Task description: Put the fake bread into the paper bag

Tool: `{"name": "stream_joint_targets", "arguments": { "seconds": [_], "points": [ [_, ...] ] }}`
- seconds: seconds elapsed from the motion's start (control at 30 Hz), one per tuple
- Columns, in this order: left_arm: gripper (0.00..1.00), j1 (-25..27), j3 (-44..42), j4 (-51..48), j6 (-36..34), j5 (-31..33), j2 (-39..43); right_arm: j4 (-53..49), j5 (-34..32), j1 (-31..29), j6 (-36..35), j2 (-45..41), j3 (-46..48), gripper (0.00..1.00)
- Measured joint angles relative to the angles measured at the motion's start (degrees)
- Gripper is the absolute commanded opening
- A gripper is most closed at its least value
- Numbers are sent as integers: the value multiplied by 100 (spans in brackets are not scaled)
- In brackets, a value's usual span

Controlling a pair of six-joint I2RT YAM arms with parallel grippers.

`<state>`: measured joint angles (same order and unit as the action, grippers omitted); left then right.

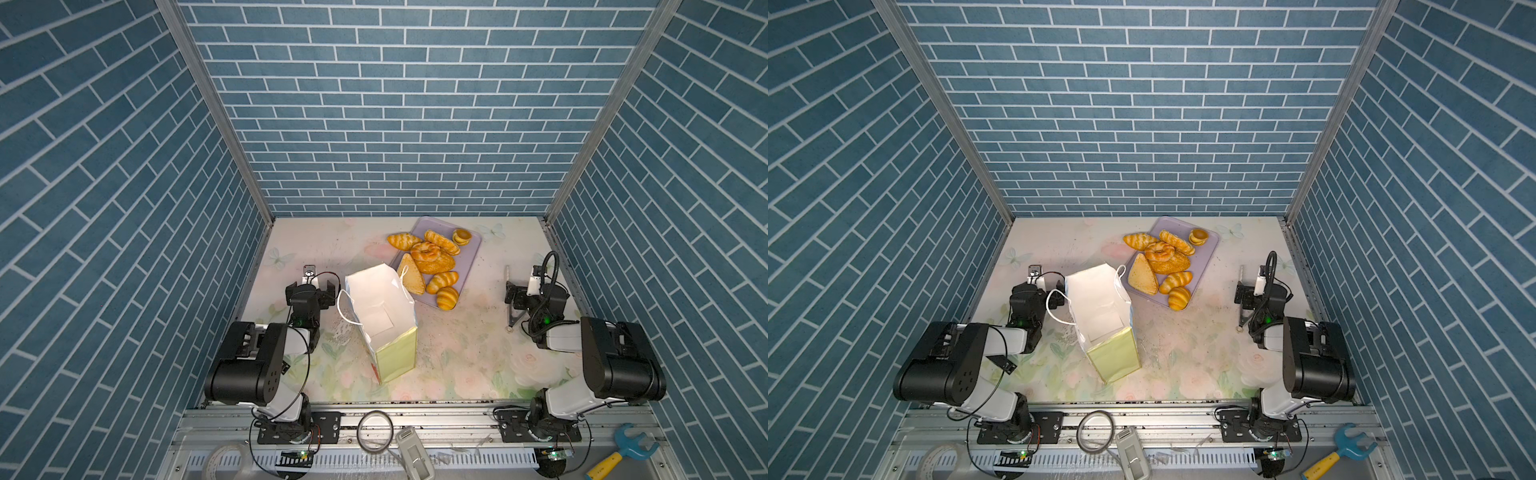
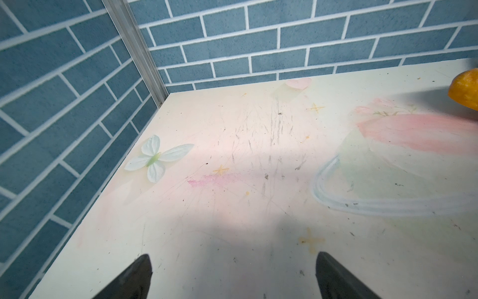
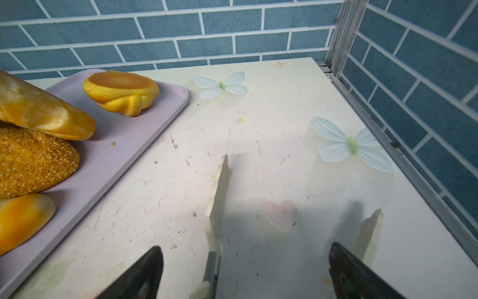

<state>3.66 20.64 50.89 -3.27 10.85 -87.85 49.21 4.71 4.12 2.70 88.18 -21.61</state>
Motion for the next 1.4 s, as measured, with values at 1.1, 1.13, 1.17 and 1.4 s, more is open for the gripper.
{"name": "stream_joint_targets", "arguments": {
  "seconds": [1.1, 1.13, 1.17, 1.4],
  "points": [
    [100, -37, 2640, -5530, 789, -588, 2688, -4264, 317, -238, 275, -1797, -2280, 90],
    [100, -37, 2806, -5766, 848, -695, 2726, -4535, 372, -280, 236, -1777, -2452, 90],
    [100, -37, 3018, -6035, 905, -804, 2743, -4800, 426, -332, 195, -1744, -2638, 90],
    [98, -37, 4642, -7652, 1388, -1482, 2634, -6120, 649, -660, -17, -1340, -3703, 89]
  ]
}}
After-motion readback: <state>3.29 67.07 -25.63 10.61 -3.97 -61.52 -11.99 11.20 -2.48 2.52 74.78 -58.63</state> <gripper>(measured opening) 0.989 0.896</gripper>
